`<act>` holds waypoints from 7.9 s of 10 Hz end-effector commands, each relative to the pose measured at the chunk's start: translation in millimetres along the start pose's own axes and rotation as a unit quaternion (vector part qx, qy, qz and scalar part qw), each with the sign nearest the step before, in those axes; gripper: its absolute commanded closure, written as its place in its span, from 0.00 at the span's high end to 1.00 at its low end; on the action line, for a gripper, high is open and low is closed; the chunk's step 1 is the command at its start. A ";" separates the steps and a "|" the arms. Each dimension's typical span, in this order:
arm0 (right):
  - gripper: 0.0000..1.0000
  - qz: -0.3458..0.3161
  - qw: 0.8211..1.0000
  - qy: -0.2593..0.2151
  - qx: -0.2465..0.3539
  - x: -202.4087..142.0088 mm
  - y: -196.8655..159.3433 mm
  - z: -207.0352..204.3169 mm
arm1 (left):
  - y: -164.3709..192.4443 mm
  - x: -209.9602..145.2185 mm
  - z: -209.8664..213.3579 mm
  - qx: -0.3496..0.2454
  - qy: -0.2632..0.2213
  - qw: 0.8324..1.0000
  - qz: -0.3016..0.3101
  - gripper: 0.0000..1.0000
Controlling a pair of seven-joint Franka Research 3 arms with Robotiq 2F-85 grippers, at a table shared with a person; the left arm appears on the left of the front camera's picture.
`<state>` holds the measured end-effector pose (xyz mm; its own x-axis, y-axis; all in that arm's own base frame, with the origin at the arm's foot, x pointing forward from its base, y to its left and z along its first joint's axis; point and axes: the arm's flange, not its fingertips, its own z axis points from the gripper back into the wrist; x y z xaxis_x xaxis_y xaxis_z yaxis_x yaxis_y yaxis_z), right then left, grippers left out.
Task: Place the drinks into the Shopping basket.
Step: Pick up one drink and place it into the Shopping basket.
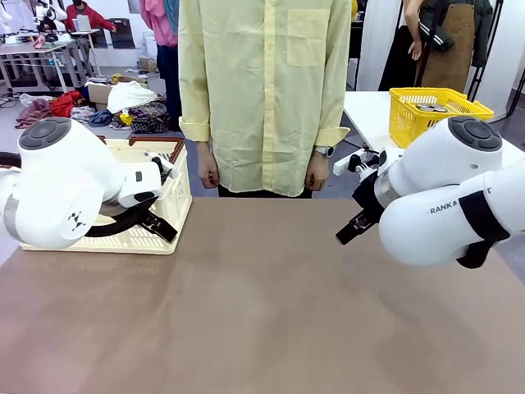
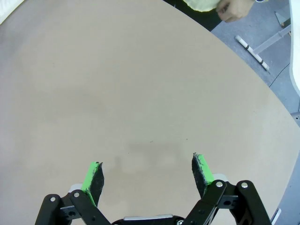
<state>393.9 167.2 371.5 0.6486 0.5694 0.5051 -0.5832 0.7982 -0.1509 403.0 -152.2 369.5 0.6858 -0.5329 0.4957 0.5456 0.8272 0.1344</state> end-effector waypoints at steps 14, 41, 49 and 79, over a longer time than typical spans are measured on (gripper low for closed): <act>1.00 -0.513 0.711 -0.172 0.449 -226.4 -256.7 173.2 | 203.6 -177.9 179.4 -0.428 -0.133 0.742 0.499 1.00; 1.00 -0.606 0.654 -0.178 0.417 -332.8 -284.2 173.2 | 224.8 -253.3 185.4 -0.406 -0.128 0.715 0.554 1.00; 1.00 -0.606 0.654 -0.178 0.417 -332.8 -284.2 173.2 | 224.8 -253.3 185.4 -0.406 -0.128 0.715 0.554 1.00; 1.00 -0.141 0.948 0.274 0.084 -95.5 -227.9 -61.0 | 224.8 -253.3 185.4 -0.406 -0.128 0.715 0.554 1.00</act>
<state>488.4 -55.1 297.1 0.9160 0.4012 0.0023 -0.3997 0.9120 0.0925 265.8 200.0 433.6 0.8513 0.5223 0.0507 -0.1112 0.2740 -0.9553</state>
